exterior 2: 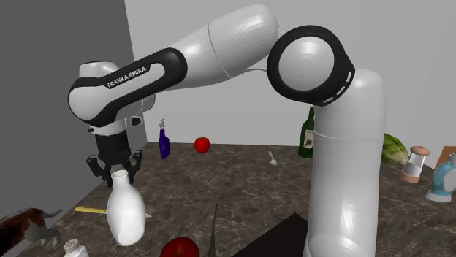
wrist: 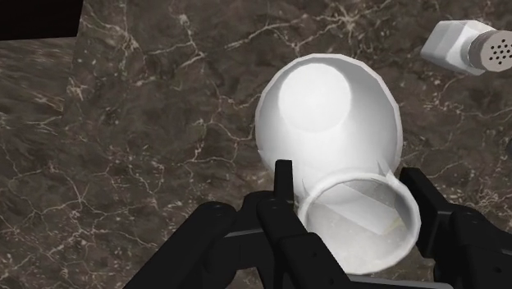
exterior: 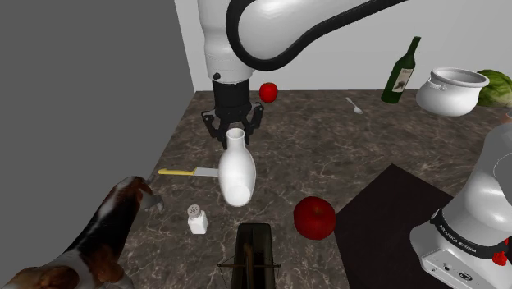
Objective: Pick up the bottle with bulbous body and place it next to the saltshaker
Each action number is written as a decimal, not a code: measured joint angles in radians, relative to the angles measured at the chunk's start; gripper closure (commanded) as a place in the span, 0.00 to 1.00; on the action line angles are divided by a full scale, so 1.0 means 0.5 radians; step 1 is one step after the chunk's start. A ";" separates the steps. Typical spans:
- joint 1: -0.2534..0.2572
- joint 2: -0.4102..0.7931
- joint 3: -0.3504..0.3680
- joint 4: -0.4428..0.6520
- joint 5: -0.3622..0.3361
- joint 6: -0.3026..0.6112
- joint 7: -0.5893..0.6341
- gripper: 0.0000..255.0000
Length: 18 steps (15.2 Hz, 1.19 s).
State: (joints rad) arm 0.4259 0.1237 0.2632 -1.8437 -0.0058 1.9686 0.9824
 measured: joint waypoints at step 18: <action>-0.004 -0.042 0.000 0.204 0.012 -0.243 -0.008 0.00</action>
